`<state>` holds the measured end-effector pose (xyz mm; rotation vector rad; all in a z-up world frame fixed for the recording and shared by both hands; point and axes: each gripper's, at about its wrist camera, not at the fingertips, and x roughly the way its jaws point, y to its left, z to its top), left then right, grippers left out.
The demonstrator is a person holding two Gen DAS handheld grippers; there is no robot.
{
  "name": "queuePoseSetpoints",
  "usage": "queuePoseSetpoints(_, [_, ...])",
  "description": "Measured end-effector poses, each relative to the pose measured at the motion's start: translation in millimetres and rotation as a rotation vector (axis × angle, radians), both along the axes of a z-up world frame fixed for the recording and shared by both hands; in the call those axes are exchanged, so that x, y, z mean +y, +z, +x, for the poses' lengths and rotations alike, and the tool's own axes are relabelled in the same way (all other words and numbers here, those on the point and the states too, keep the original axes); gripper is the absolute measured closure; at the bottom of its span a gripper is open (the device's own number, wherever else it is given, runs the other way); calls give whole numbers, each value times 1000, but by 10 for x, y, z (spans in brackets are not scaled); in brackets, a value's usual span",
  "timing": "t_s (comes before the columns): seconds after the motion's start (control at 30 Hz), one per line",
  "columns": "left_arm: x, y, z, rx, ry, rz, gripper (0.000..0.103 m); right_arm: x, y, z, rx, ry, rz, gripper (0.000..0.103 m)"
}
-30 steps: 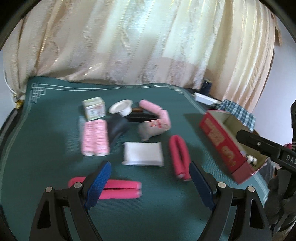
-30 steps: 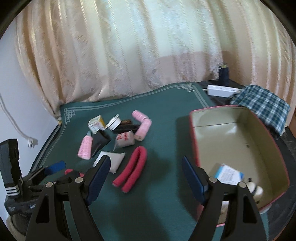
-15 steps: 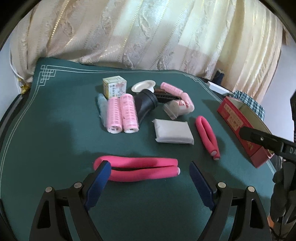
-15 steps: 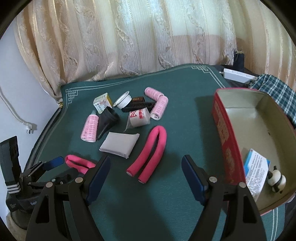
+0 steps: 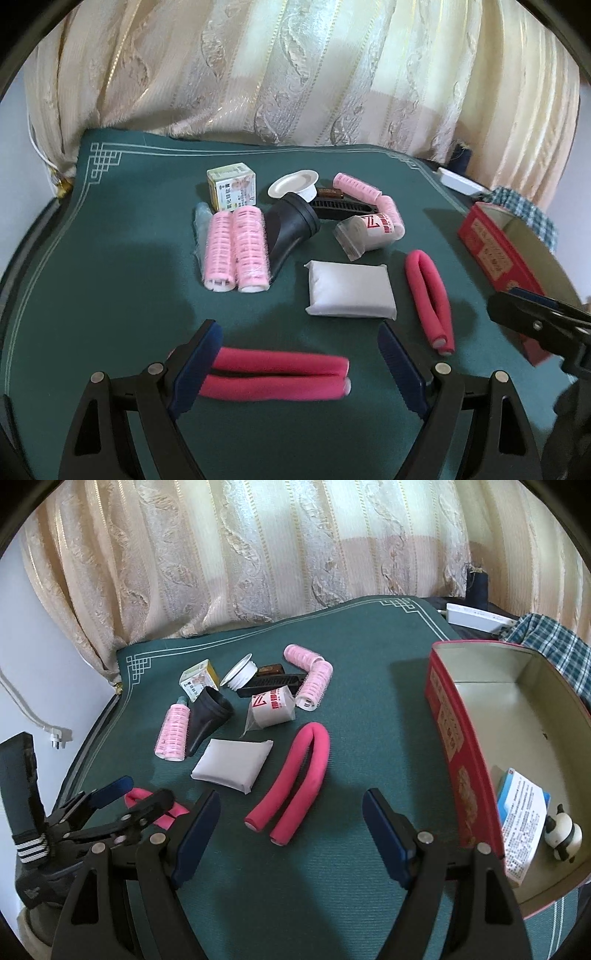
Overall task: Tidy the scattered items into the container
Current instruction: 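Move both grippers away from the tin back over the scattered items, then grasp a pink foam curler tube at its middle with the left gripper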
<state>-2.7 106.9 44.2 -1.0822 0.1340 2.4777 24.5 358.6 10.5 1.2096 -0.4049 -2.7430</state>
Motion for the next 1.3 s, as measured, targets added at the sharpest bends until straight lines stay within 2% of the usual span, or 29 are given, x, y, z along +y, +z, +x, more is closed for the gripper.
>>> queuePoseSetpoints(0.27, [159,-218,-85,11,63,-158,15,77,-37,10,-3,1,-18,21])
queuePoseSetpoints(0.57, [-248,-278,-17,-16,119,-224,15,103,-67,22,-7,9,-42,21])
queuePoseSetpoints(0.87, [-764,-216,139,-57,162,-158,15,-2,-30,78,-1,34,-39,21])
queuePoseSetpoints(1.1, [-936,-7,297,-38,133,-52,15,-96,-22,114,-5,47,-32,21])
queuePoseSetpoints(1.2, [-977,30,335,-37,98,-52,15,-121,0,138,0,50,-26,21])
queuePoseSetpoints(1.3, [-1065,-33,377,-68,123,-70,15,-123,0,144,0,48,-24,21])
